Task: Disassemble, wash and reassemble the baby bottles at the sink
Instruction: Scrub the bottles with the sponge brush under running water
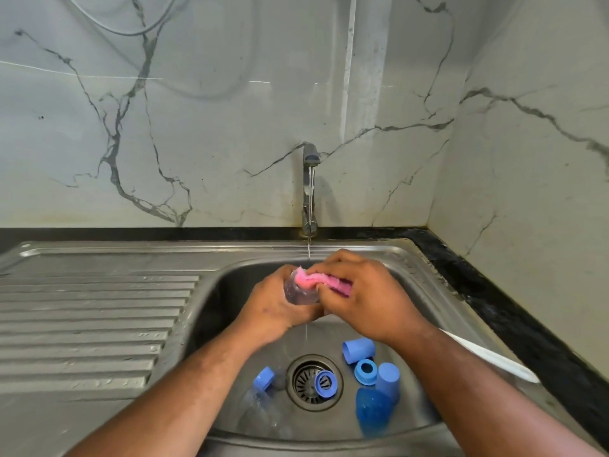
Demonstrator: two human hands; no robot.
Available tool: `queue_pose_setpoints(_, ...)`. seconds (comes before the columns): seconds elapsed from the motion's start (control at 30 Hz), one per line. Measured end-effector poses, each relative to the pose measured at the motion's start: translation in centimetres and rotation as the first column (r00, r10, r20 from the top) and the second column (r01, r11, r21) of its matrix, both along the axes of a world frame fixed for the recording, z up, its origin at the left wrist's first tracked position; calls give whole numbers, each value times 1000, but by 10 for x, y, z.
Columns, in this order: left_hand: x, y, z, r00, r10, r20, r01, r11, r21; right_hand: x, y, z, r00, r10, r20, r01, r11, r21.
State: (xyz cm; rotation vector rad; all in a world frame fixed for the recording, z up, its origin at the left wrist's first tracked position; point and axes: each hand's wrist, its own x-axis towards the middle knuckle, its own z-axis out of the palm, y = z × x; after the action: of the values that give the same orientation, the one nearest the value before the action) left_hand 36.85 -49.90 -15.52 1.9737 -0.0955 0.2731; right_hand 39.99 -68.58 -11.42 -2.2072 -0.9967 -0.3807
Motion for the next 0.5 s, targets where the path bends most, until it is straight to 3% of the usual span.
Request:
queue_pose_setpoints(0.1, -1, -5, 1, 1000, -16, 3, 16, 1000, 9, 1, -2, 0, 997, -75, 21, 75, 997, -2)
queue_pose_setpoints(0.23, -3, 0, 2, 1000, 26, 2, -26, 999, 30, -4, 1, 1, 999, 42, -19, -42, 999, -5)
queue_pose_setpoints(0.4, -1, -8, 2, 996, -76, -53, 79, 996, 53, 9, -5, -4, 991, -117, 59, 115, 992, 48)
queue_pose_setpoints(0.5, -4, -6, 5, 991, -105, -85, 107, 994, 18, 2, -3, -2, 999, -29, 42, 27, 999, 35)
